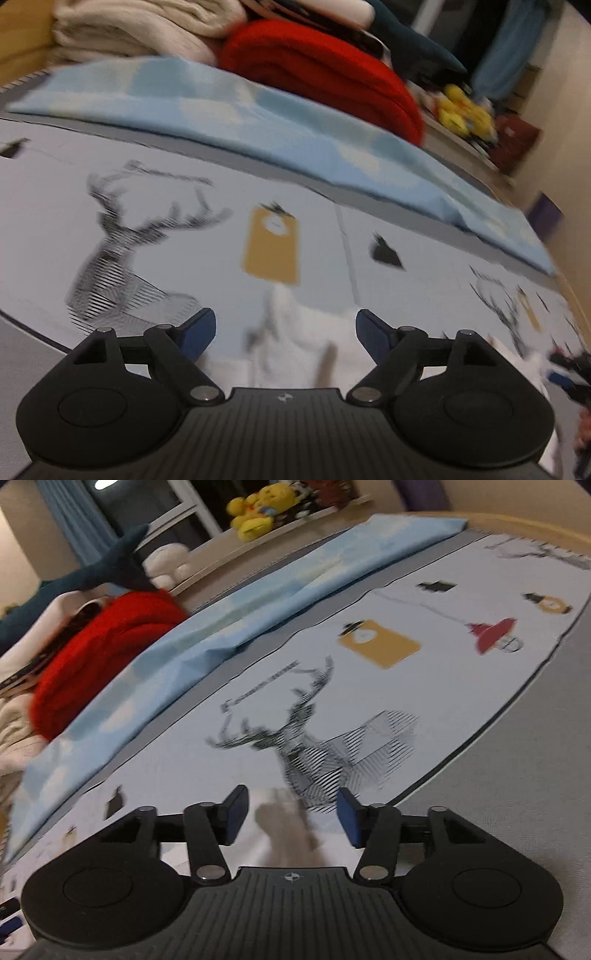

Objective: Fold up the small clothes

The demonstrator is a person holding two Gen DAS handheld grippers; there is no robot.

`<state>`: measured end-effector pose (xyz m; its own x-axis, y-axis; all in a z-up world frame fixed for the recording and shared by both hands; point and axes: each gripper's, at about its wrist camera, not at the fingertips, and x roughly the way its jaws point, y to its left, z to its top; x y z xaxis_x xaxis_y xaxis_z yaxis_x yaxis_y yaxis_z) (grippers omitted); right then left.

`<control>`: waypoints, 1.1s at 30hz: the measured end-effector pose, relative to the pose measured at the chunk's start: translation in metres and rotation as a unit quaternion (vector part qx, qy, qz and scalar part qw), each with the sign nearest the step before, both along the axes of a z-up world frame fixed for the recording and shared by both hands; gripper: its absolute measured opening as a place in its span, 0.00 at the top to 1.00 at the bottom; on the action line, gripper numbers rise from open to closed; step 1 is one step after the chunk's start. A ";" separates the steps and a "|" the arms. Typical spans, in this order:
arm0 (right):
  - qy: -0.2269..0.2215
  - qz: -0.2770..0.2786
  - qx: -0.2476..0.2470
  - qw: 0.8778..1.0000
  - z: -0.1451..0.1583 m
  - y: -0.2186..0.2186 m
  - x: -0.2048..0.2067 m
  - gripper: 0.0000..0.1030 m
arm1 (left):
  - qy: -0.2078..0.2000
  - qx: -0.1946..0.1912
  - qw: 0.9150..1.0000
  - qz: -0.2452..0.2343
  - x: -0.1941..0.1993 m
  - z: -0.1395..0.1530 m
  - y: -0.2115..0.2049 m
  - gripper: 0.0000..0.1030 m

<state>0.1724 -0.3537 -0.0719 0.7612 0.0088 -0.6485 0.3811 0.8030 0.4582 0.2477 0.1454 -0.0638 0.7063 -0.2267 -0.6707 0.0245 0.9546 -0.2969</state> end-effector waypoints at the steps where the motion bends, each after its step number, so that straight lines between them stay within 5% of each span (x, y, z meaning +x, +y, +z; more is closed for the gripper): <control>1: 0.004 0.008 0.002 1.000 -0.002 0.003 0.001 0.41 | 0.006 0.008 1.000 -0.012 0.000 -0.003 -0.005 0.16; 2: 0.012 0.017 0.002 1.000 -0.004 0.006 0.002 0.39 | 0.011 0.025 0.999 -0.022 0.000 -0.007 -0.012 0.18; 3: 0.021 0.028 0.001 0.999 -0.008 0.010 0.005 0.41 | 0.013 0.043 0.999 -0.024 0.000 -0.010 -0.017 0.31; 4: 0.028 0.037 -0.006 0.999 -0.011 0.015 0.007 0.45 | 0.013 0.063 0.998 -0.026 0.001 -0.012 -0.022 0.62; 5: 0.035 0.052 -0.021 0.998 -0.015 0.022 0.010 0.75 | 0.018 0.083 0.996 -0.021 0.003 -0.015 -0.024 0.69; 6: 0.044 0.057 -0.043 0.997 -0.016 0.027 0.012 0.94 | 0.020 0.082 0.996 -0.006 0.003 -0.017 -0.020 0.74; 8: 0.037 0.047 -0.054 0.997 -0.013 0.031 0.010 0.94 | 0.024 0.055 0.998 0.031 0.006 -0.019 -0.006 0.77; 11: 0.041 0.025 -0.060 0.997 -0.015 0.025 0.010 0.91 | 0.017 0.078 0.994 0.080 0.006 -0.021 0.005 0.56; 13: 0.056 0.009 -0.071 0.996 -0.023 0.020 0.009 0.61 | 0.025 0.082 0.992 0.090 0.004 -0.023 0.010 0.19; 14: 0.053 0.009 -0.068 0.996 -0.026 0.016 0.007 0.61 | 0.029 0.079 0.992 0.092 0.001 -0.023 0.012 0.14; 21: 0.030 0.002 -0.069 0.997 0.018 0.012 -0.031 0.32 | 0.011 0.106 0.993 0.051 -0.039 0.014 0.008 0.11; 23: 0.033 0.027 -0.085 0.996 0.032 0.019 -0.053 0.30 | 0.003 0.134 0.990 0.034 -0.064 0.025 0.002 0.01; 26: 0.041 0.049 -0.105 0.992 0.040 0.034 -0.089 0.29 | -0.001 0.180 0.983 0.016 -0.107 0.033 -0.010 0.00; 33: 0.047 0.100 -0.129 0.986 0.030 0.060 -0.165 0.31 | 0.043 0.158 0.986 0.000 -0.186 0.014 -0.009 0.00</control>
<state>0.0076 -0.2936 -0.0418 0.6978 -0.0219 -0.7160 0.2348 0.9513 0.1997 0.0614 0.1360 -0.0498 0.6442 0.0040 -0.7648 0.0113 0.9998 0.0148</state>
